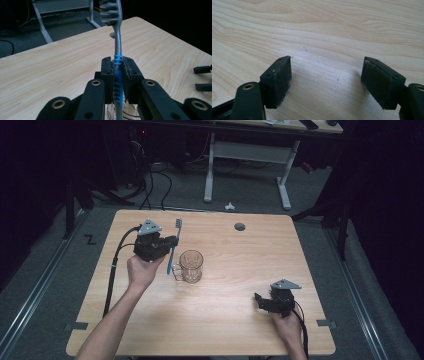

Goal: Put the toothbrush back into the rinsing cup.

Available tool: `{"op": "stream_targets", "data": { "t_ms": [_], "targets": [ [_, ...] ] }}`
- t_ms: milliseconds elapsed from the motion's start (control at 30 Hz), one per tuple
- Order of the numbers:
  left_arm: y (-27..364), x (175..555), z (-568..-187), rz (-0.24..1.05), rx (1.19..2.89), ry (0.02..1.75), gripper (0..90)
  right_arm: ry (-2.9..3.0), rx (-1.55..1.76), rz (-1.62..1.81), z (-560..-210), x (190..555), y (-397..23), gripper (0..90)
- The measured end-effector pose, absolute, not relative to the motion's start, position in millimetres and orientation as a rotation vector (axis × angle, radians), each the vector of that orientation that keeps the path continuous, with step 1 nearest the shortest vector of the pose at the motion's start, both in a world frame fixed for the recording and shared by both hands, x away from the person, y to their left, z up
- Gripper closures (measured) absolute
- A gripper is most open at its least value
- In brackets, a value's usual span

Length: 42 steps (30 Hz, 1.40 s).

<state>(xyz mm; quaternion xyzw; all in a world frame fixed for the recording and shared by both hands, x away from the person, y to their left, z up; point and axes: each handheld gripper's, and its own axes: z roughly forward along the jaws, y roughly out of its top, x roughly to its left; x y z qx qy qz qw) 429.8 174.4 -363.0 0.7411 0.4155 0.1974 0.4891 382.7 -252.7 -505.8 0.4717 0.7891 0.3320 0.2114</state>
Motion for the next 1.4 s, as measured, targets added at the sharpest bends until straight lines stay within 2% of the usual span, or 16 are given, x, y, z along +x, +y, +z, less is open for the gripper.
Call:
{"op": "stream_targets", "data": {
  "t_ms": [700, 1400],
  "targets": [
    [160, 448, -365, 0.513, 1.779, 0.977, 80.4, 2.192, 1.310, 0.922, -506, 383, -253, 24.7],
    [155, 449, -371, 0.513, 1.812, 0.944, 80.2, 2.194, 1.307, 0.922, -506, 383, -252, 24.7]
  ]
}}
